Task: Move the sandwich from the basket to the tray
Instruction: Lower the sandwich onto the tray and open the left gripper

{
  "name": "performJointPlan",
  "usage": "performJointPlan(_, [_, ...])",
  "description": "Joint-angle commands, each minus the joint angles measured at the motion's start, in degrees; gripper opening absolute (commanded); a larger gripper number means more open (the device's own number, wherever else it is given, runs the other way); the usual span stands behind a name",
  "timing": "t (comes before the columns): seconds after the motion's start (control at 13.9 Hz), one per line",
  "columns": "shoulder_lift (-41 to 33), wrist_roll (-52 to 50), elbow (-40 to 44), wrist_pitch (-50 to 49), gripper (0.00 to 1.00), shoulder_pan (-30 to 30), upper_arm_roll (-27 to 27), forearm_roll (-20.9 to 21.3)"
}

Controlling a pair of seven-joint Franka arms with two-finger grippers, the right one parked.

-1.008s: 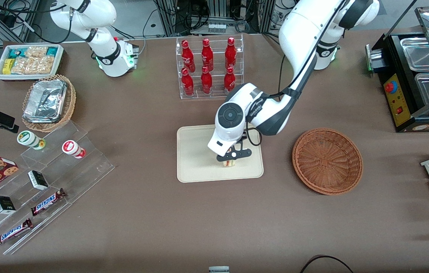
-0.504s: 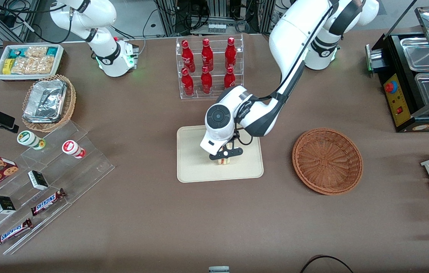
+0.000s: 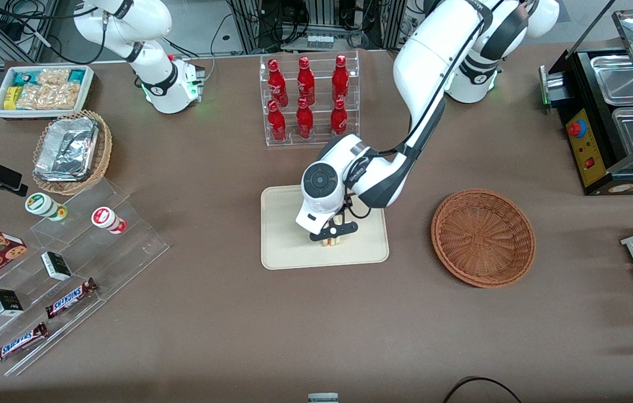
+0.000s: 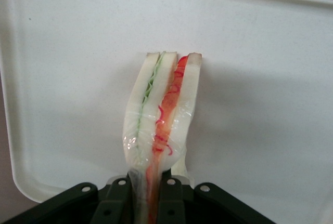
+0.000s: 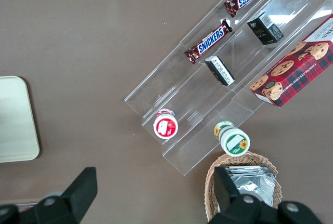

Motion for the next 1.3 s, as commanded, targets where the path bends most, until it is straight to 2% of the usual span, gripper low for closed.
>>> performJointPlan(0.0, [2.49, -3.20, 3.85, -1.28, 0.00, -1.37, 0.88, 2.03])
performJointPlan(0.07, [2.41, -3.11, 3.93, -1.37, 0.33, -1.37, 0.88, 2.04])
performJointPlan(0.14, [2.41, -2.85, 3.93, -1.37, 0.99, -1.37, 0.88, 2.21])
performJointPlan(0.43, [1.79, -2.94, 6.03, -2.50, 1.00, -1.28, 0.79, 3.71])
performJointPlan(0.65, [1.27, -2.32, 11.57, -8.74, 1.00, 0.04, 0.61, 2.74])
performJointPlan(0.86, [-2.59, -1.89, 12.02, -10.50, 1.00, 0.57, 0.88, 2.12])
performJointPlan(1.08, [-5.24, 5.99, 12.11, -13.49, 1.00, 3.81, 0.88, 2.39])
performJointPlan(1.22, [-7.60, 15.39, 11.50, -17.43, 1.00, 7.32, 0.79, 2.47])
